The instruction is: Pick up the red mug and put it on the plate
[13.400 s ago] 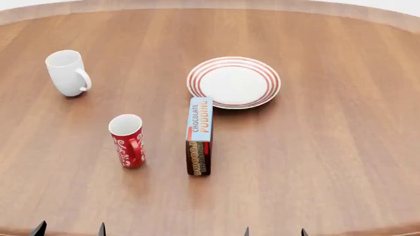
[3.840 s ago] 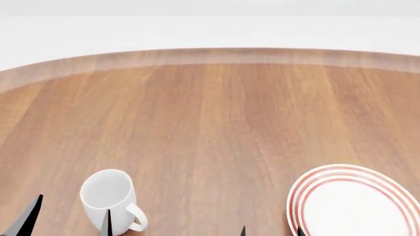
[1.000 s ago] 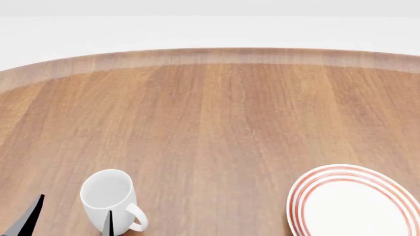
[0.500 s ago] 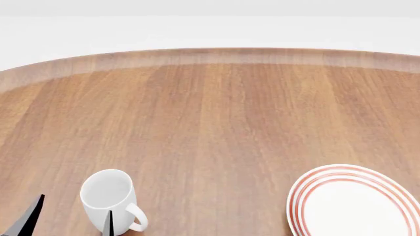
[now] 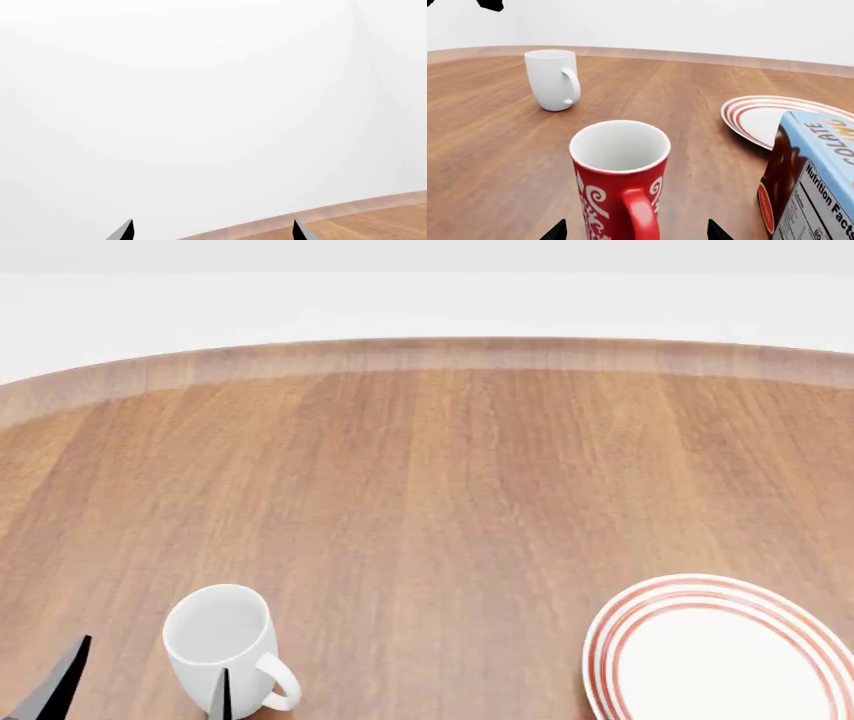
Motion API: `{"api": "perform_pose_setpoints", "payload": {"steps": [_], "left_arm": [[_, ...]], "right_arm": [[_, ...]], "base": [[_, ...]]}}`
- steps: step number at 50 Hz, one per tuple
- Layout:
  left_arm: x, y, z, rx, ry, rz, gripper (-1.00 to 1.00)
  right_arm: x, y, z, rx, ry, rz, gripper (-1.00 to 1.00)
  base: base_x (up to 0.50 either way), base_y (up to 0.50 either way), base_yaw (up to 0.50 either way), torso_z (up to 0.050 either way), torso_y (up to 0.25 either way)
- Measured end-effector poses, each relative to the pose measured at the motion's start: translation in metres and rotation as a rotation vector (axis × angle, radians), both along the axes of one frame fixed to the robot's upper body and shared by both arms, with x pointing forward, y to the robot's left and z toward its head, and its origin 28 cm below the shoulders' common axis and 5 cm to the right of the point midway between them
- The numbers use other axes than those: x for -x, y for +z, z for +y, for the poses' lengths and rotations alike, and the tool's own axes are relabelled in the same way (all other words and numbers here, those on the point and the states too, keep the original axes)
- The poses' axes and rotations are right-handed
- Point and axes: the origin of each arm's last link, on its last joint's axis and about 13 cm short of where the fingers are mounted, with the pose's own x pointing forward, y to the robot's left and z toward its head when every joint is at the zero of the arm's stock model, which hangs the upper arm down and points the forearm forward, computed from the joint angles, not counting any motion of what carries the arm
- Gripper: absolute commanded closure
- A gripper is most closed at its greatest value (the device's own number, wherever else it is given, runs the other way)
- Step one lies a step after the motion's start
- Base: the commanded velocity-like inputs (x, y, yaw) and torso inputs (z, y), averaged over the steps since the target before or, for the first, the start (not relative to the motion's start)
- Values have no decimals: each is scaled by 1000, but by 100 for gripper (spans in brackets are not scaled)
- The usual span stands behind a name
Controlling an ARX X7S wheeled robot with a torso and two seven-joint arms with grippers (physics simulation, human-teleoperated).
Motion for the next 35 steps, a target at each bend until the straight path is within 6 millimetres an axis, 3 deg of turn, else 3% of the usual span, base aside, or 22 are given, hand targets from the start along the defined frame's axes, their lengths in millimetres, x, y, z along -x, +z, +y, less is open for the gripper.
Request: {"api": "perform_pose_setpoints", "payload": {"steps": [35], "left_arm": [[0, 0, 0, 0, -1, -2, -100]], "right_arm": [[0, -10, -3, -6, -16, 18, -100]], "base": [[0, 0, 0, 0, 0]]}}
